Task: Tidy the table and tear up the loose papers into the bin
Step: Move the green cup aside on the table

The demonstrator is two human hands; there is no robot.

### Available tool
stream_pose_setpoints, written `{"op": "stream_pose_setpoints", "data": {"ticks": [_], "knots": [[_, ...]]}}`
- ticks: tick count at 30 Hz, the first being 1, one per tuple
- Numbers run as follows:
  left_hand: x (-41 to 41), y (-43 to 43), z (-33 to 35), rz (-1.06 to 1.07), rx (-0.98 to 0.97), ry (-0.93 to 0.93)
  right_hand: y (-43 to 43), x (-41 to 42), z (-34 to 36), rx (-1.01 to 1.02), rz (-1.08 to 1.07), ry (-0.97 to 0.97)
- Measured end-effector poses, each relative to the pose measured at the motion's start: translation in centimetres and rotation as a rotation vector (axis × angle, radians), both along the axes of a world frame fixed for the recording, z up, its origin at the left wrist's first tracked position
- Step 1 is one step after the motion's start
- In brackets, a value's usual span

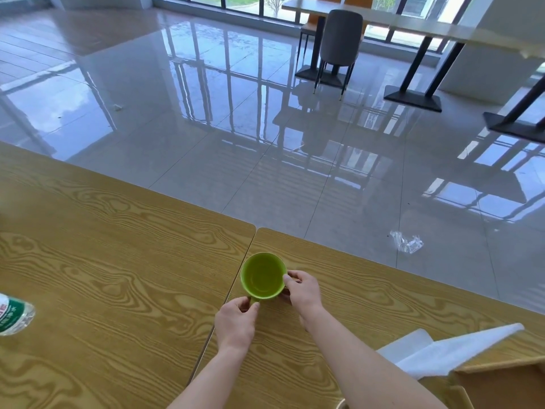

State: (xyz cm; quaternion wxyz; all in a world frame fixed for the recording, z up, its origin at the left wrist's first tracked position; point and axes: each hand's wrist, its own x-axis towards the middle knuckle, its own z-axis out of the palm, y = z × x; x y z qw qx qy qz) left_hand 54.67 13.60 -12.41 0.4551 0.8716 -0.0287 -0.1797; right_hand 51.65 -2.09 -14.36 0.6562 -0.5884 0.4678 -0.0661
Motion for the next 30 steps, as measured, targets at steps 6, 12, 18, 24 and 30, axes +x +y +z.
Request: {"op": "stream_pose_setpoints", "data": {"ticks": [6,12,18,24,30], "knots": [[0.0,0.3,-0.3,0.001,0.007,-0.005,-0.1,-0.2,0.3,0.050,0.005,-0.025],[0.2,0.9,-0.4,0.007,0.047,0.043,-0.2,-0.4,1.1,0.097,0.002,-0.021],[0.2,1.7,0.3,-0.038,0.101,0.020,-0.2,-1.3,1.9,0.066,0.037,-0.003],[-0.4,2.2,1.0,-0.184,0.180,-0.025,-0.1,-2.9,2.9,-0.055,0.104,0.063],[-1.9,2.4,2.0,-0.284,0.226,-0.045,1.2,-5.1,4.0,-0.226,0.228,0.113]]}}
